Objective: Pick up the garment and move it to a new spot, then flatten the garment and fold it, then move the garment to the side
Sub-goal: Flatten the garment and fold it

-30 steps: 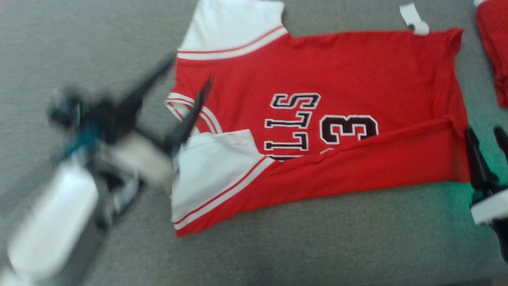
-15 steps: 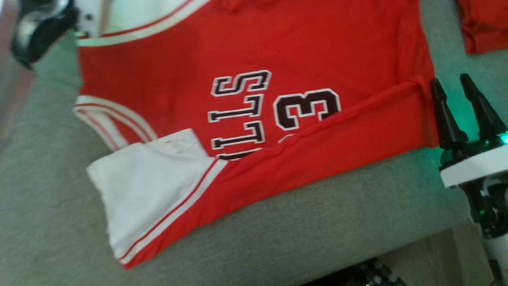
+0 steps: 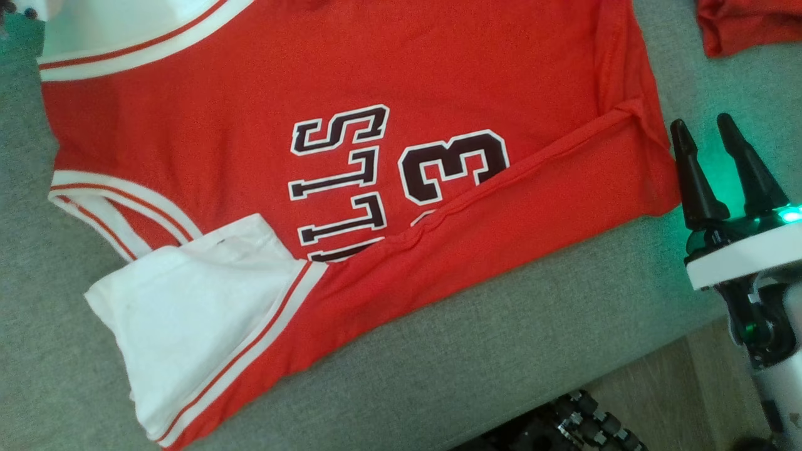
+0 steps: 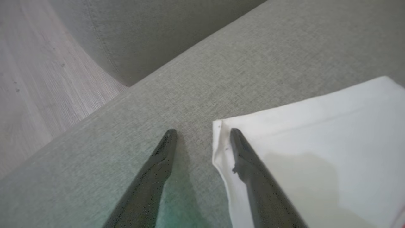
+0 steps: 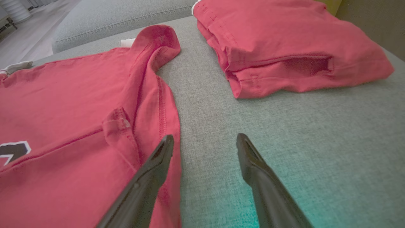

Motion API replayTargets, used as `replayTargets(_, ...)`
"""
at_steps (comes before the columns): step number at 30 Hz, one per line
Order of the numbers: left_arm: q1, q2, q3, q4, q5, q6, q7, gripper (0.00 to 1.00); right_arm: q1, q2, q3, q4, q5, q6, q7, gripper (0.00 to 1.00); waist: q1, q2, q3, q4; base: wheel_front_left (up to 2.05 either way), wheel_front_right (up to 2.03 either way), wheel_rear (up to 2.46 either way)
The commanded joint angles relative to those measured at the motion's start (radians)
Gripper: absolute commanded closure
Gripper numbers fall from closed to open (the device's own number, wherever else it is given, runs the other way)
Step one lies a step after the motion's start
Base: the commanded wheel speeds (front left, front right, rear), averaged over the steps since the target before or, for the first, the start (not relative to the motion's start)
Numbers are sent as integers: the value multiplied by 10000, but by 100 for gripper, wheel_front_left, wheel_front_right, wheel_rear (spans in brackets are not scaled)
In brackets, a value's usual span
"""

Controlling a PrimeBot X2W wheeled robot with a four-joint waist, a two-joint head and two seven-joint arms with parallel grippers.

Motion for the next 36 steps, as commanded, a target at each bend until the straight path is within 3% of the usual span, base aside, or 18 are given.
replayTargets(1, -130, 319, 159, -65, -66, 16, 309, 45, 63, -312, 81, -193, 81, 65, -100, 0, 1, 0, 12, 6, 0, 0, 0)
replayTargets(2, -136, 332, 127, -92, -177, 16, 443, 78, 32, -333, 73, -182, 86, 65, -109, 0, 1, 0, 27, 12, 0, 0, 0)
replayTargets(3, -154, 348, 90, -149, -271, 16, 532, 100, -8, -360, 62, -180, 85, 65, -112, 0, 1, 0, 46, 23, 0, 0, 0)
replayTargets(9, -430, 404, -35, -444, -139, 16, -417, 100, -681, -579, -129, -336, 495, 65, 285, 0, 1, 0, 121, 236, 0, 0, 0)
replayTargets(14, -676, 380, -299, -431, -69, 16, -1308, 100, -2201, -771, -45, -288, 1787, 65, 1905, 0, 1, 0, 82, 507, 0, 0, 0)
replayTargets(21, -1054, 135, -854, -278, -374, 16, -1948, 100, -4508, -735, 492, 883, 3114, 65, 4117, 0, 1, 0, 107, 933, 0, 0, 0)
replayTargets(28, -1345, -2, -1249, -3, -607, 16, -2332, 100, -5563, -495, 509, 2054, 3369, 65, 4526, 2, 1, 0, 174, 1201, 0, 0, 0)
replayTargets(29, -1371, -3, -1304, 38, -642, 16, -2393, 100, -5654, -465, 496, 2206, 3379, 65, 4521, 16, 1, 0, 179, 1236, 0, 0, 0)
replayTargets(30, -1403, -6, -1358, 81, -668, 16, -2460, 100, -5737, -454, 492, 2338, 3374, 65, 4504, 44, 1, 0, 183, 1275, 0, 0, 0)
replayTargets(31, -1432, -9, -1407, 125, -694, 16, -2526, 100, -5811, -454, 488, 2468, 3364, 65, 4485, 65, 1, 0, 186, 1311, 0, 0, 0)
replayTargets(32, -1461, -17, -1456, 165, -715, 16, -2594, 100, -5872, -462, 483, 2592, 3352, 65, 4469, 100, 1, 0, 190, 1352, 0, 0, 0)
replayTargets(36, -1532, -51, -1597, 272, -798, 16, -2778, 100, -6004, -510, 455, 2936, 3338, 65, 4496, 100, 1, 0, 191, 1479, 0, 0, 0)
